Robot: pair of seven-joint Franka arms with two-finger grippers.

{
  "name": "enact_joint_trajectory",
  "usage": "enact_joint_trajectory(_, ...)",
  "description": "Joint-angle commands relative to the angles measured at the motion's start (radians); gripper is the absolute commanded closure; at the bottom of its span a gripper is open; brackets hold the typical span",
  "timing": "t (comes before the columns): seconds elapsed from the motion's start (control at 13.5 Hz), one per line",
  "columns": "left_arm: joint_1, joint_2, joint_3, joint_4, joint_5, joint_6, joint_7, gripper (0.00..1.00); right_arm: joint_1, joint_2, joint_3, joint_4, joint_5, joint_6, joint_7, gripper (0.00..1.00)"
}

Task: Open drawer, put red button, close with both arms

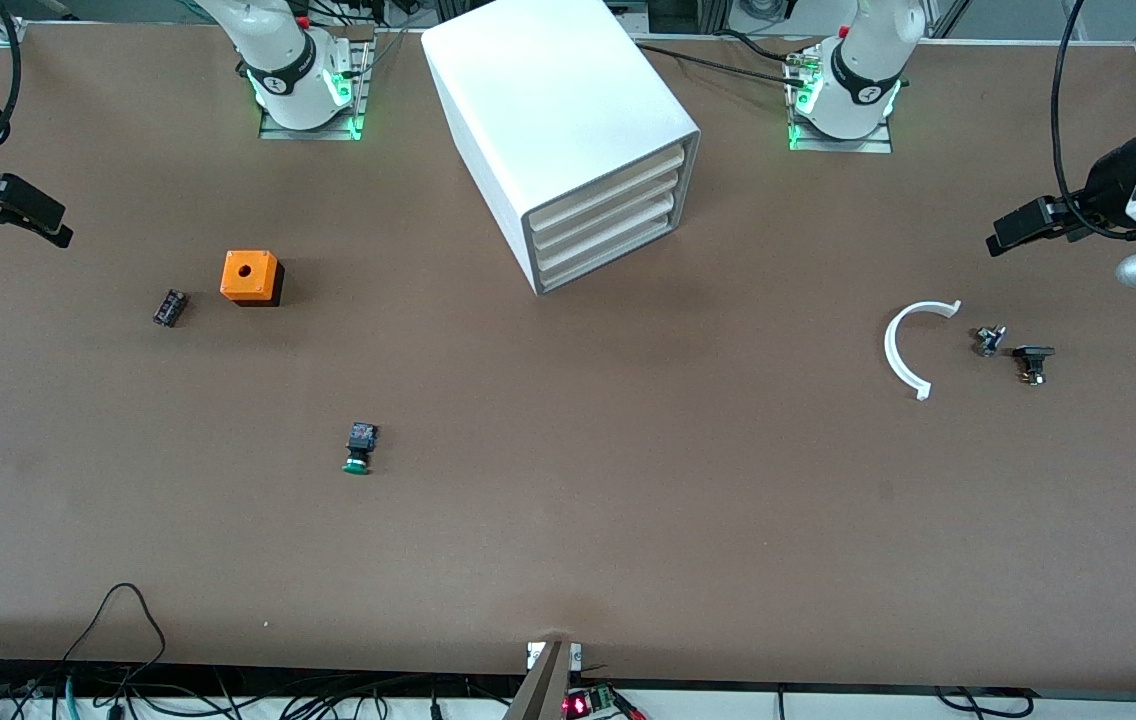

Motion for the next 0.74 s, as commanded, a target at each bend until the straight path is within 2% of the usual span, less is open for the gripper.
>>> enact_joint_trajectory(0.0,-0.005,0.008,0.000,0.019,0.027,-0.002,0.017,0.00,0.002,-0.001,-0.004,0.015,0.012,-0.016,-0.013,0.00)
enact_joint_trajectory(0.67,-0.002,0.009,0.000,0.019,0.022,-0.003,0.017,0.00,0.002,0.000,-0.003,0.015,0.012,-0.008,-0.014,0.00)
